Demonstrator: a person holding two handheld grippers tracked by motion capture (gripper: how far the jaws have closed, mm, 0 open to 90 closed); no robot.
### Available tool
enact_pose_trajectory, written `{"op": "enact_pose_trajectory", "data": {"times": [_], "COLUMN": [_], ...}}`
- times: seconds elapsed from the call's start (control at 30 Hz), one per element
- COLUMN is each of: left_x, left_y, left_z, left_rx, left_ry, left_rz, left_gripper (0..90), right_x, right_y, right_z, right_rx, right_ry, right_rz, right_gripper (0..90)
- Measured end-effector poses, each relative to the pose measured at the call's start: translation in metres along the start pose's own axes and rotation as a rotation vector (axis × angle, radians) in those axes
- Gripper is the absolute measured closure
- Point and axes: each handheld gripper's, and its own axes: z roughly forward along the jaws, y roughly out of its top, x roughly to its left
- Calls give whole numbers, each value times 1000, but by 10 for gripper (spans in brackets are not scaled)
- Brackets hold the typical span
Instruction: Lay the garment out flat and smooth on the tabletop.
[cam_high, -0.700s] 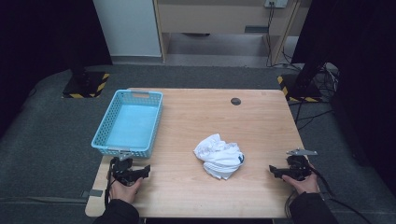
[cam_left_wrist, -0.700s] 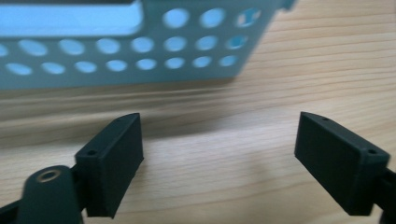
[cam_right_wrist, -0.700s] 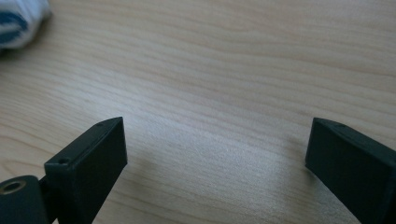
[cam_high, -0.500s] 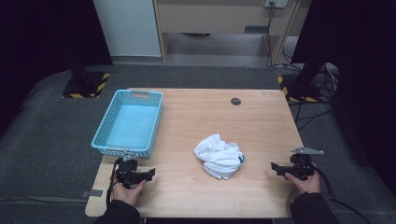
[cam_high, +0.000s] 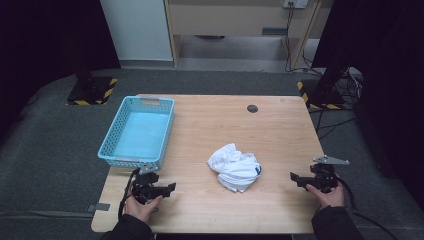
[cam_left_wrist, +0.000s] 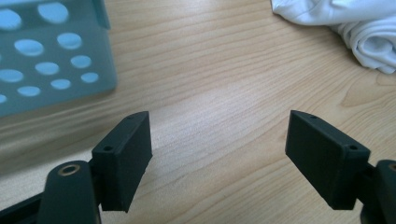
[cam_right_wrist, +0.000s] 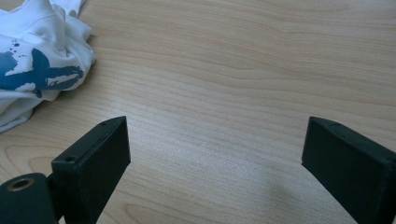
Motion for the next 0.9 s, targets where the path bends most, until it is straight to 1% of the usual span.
{"op": "enact_pose_trajectory", "data": {"times": [0.07,0.13,0.2,0.27,0.3,0.33,0.4,0.47,0.5,0.57,0.63,0.67,0.77,0.9], "left_x": [0,0,1,0,-1,-1,-3,-5,-7,-10,-13,-13,-14,-13], "left_y": [2,3,3,3,4,4,7,9,11,14,17,18,21,22], "left_z": [-1,-2,-3,-5,-6,-6,-7,-8,-8,-9,-9,-10,-9,-8], "left_rx": [-11,-33,-55,-66,-66,-69,-75,-85,-97,-113,-138,-142,-159,-167], "left_ry": [0,7,6,-4,-5,0,32,52,64,83,101,109,112,121], "left_rz": [-5,-21,-37,-57,-61,-57,-41,-26,-8,14,39,47,49,40], "left_gripper": [213,217,218,227,255,248,232,229,228,227,227,227,219,196], "right_x": [1,2,3,3,4,4,5,6,7,8,9,10,12,16], "right_y": [1,2,3,4,5,6,7,8,9,10,13,14,18,21], "right_z": [-1,-1,-1,-2,-2,-3,-3,-3,-3,-4,-4,-4,-3,0], "right_rx": [-7,-9,-6,-8,-14,-19,-24,-28,-29,-32,-43,-51,-65,-62], "right_ry": [5,9,15,19,24,25,27,33,37,42,52,55,65,68], "right_rz": [-5,-11,-22,-26,-24,-26,-23,-27,-31,-36,-39,-39,-39,-44], "right_gripper": [80,80,80,80,79,80,80,81,81,84,92,95,105,105]}}
